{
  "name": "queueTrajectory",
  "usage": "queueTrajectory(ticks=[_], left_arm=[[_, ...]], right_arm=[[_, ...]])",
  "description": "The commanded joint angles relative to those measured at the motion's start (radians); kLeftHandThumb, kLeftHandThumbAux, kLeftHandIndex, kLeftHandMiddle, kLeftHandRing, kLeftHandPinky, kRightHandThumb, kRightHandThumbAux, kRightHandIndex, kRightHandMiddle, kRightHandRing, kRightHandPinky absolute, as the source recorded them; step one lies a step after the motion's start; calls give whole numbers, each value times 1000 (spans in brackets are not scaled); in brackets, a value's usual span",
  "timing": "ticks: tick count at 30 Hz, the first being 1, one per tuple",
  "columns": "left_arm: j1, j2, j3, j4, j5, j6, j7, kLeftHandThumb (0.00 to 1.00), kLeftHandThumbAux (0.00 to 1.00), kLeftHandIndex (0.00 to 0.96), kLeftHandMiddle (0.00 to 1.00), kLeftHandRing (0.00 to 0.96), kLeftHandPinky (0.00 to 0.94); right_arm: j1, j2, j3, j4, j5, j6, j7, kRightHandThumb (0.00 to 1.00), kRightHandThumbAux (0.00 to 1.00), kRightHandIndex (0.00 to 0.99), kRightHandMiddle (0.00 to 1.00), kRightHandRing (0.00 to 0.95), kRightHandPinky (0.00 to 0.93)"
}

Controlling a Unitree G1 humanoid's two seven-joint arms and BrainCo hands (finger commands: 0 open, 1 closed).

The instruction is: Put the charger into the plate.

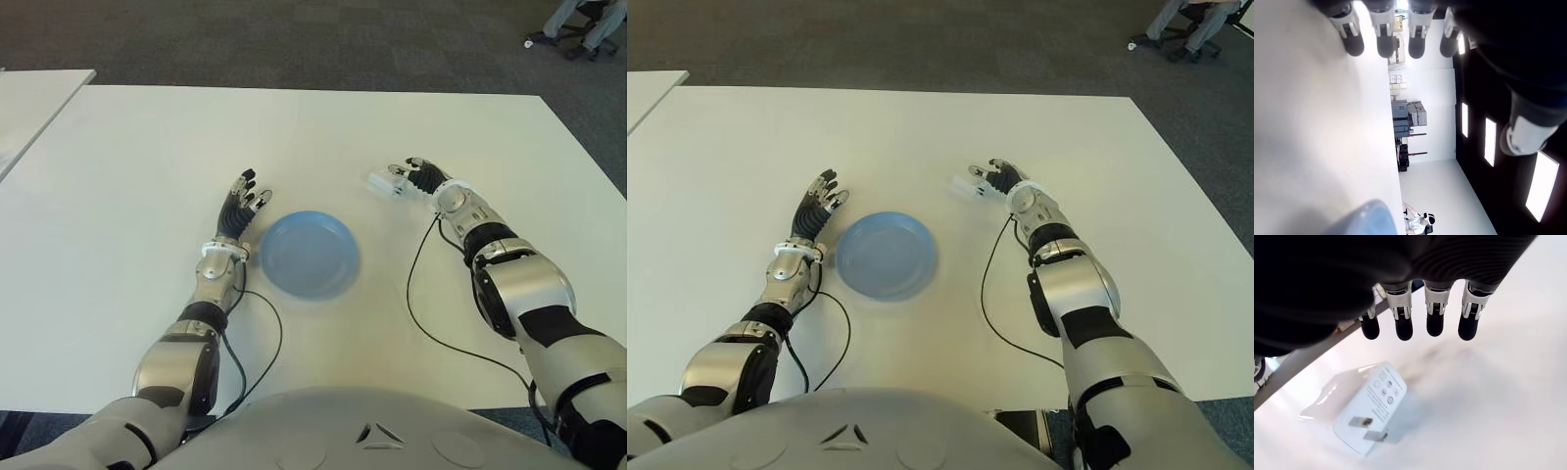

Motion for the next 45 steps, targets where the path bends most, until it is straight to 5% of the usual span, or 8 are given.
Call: queueTrajectory(ticks=[1, 16, 39, 45], left_arm=[[77, -22, -14, 55, 8, 46, -25, 0, 530, 0, 38, 36, 50], [76, -32, -22, 51, 15, 37, -18, 0, 527, 0, 51, 51, 70], [96, -65, -42, 10, 19, 10, 8, 0, 509, 0, 65, 57, 53], [99, -70, -38, 1, 11, 8, 1, 0, 508, 0, 58, 51, 54]], right_arm=[[35, 40, 32, 7, -21, 27, -21, 525, 179, 0, 0, 0, 0], [57, 140, 225, 13, -177, 97, -101, 472, 118, 0, 0, 0, 0], [90, 127, 343, 15, -253, 76, -122, 323, 142, 0, 0, 0, 0], [104, 88, 498, 0, -401, 48, -219, 180, 219, 0, 0, 0, 0]])
